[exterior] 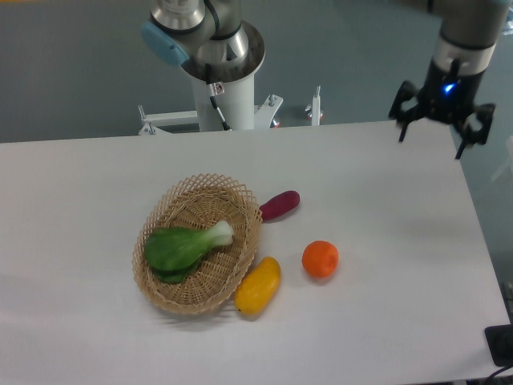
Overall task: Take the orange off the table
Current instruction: 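Move the open gripper down toward the orange beside the yellow mango, then lower the gripper around the orange and close the fingers on it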
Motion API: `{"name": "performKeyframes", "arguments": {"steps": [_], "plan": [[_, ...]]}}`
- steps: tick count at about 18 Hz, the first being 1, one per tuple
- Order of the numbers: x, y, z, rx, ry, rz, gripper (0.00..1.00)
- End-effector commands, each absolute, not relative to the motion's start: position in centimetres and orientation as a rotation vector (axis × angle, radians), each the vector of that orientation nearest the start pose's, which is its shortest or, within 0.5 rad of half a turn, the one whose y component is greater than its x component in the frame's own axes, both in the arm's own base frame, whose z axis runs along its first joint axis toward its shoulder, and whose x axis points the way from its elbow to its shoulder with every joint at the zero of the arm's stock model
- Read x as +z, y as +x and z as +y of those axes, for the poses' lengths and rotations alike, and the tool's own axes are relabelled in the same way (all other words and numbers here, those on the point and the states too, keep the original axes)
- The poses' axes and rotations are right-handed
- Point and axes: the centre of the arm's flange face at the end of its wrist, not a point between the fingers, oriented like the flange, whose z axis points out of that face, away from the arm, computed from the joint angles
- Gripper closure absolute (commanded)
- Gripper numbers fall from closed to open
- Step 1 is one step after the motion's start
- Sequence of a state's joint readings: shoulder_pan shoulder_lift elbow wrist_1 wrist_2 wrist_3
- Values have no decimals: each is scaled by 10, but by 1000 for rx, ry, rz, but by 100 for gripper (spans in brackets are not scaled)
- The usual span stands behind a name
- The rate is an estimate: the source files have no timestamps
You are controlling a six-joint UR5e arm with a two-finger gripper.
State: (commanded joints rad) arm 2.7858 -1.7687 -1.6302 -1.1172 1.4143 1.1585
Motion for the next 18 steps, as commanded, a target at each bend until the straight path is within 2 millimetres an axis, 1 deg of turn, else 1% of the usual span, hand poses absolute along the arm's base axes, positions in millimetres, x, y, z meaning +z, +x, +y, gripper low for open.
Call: {"name": "performKeyframes", "arguments": {"steps": [1,2,3,4,6,8,10,12,13,15,16,17,18], "plan": [[387,-481,351,213,-2892,-110,0],[376,-472,359,221,-2876,-160,0],[360,-465,369,218,-2857,-239,0],[348,-461,382,193,-2856,-281,0],[332,-452,400,166,-2874,-283,0],[306,-451,413,175,-2943,-209,0],[296,-442,432,203,-2992,-14,0],[287,-442,436,193,-3004,75,0],[281,-435,443,178,-3010,125,0],[273,-433,449,170,-3011,250,0],[264,-433,452,169,-3017,377,0],[258,-430,452,174,-3040,437,0],[253,-424,455,170,-3052,457,0]]}}
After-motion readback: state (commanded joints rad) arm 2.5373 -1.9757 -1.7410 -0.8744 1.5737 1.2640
